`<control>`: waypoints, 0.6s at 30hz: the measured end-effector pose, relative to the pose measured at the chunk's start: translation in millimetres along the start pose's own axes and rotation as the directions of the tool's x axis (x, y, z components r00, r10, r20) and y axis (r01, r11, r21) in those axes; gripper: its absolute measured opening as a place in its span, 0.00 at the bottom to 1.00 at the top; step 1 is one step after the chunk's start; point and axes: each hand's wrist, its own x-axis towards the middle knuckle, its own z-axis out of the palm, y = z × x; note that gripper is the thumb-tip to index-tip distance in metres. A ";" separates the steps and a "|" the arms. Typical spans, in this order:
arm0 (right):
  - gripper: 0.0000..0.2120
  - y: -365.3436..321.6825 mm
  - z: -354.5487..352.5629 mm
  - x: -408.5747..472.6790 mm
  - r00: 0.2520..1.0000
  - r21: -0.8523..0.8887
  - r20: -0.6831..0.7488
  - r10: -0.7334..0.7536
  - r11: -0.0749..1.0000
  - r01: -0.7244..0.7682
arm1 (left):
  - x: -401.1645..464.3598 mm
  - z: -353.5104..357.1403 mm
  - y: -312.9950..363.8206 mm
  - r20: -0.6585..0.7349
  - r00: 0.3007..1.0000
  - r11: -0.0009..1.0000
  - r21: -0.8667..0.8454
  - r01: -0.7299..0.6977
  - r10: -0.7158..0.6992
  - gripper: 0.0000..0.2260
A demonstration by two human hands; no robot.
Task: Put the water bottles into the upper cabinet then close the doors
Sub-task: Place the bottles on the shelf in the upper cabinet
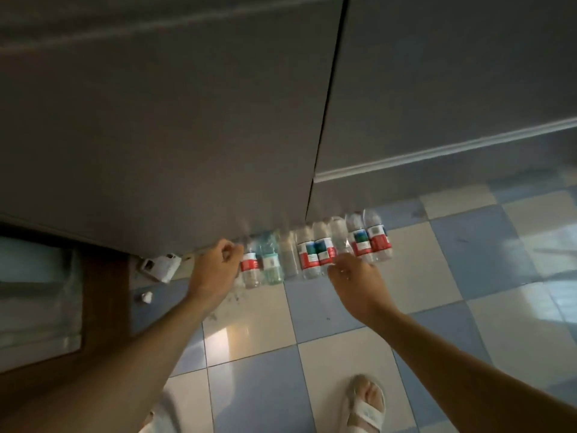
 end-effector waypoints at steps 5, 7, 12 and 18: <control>0.09 56.1 118.5 76.7 0.998 -0.040 -0.046 0.033 0.999 -0.035 | 54.3 77.9 -123.3 -0.025 0.992 0.987 -0.113 0.118 -0.121 0.06; 0.12 70.4 162.5 102.2 0.997 -0.011 -0.050 0.050 0.999 -0.051 | 66.0 101.9 -165.4 -0.024 0.990 0.983 -0.130 0.133 -0.137 0.09; 0.19 96.4 246.9 153.3 0.998 0.009 -0.008 0.057 0.998 -0.057 | 108.5 138.0 -246.1 -0.040 0.989 0.988 -0.063 0.138 -0.141 0.18; 0.26 125.3 299.6 195.6 0.998 -0.102 -0.004 -0.057 0.993 0.056 | 162.0 172.0 -289.8 0.013 0.988 0.988 -0.022 0.154 -0.154 0.33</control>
